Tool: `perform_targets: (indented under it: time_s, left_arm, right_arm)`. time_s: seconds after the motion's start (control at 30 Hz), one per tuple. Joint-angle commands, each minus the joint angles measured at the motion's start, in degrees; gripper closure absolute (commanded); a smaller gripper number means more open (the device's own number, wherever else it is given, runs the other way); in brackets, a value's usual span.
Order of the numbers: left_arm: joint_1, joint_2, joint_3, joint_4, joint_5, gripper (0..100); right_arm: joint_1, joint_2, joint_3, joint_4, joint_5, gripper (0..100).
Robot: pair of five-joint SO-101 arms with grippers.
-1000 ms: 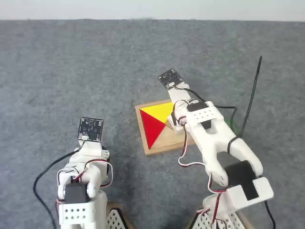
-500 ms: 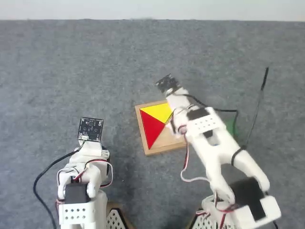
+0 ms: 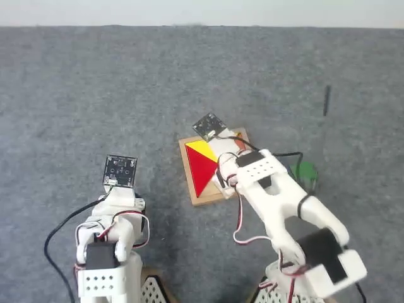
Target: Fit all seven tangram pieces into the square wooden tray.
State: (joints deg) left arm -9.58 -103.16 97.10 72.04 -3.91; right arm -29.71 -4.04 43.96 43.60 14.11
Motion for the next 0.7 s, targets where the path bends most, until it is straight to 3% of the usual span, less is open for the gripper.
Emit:
perform_targets:
  time_s: [0.0,0.33,0.67]
  left_arm:
    - [0.26,-0.97,-0.57,0.18,-0.09,98]
    - [0.26,-0.97,-0.57,0.18,-0.09,98]
    - [0.26,-0.97,-0.57,0.18,-0.09,98]
  right_arm:
    - [0.48,2.07,-4.40,-1.10,0.62,96.1]
    - [7.43,4.70,-9.32,-0.92,1.58,96.1]
    - [5.93,4.09,-9.41,-0.66,2.11,96.1]
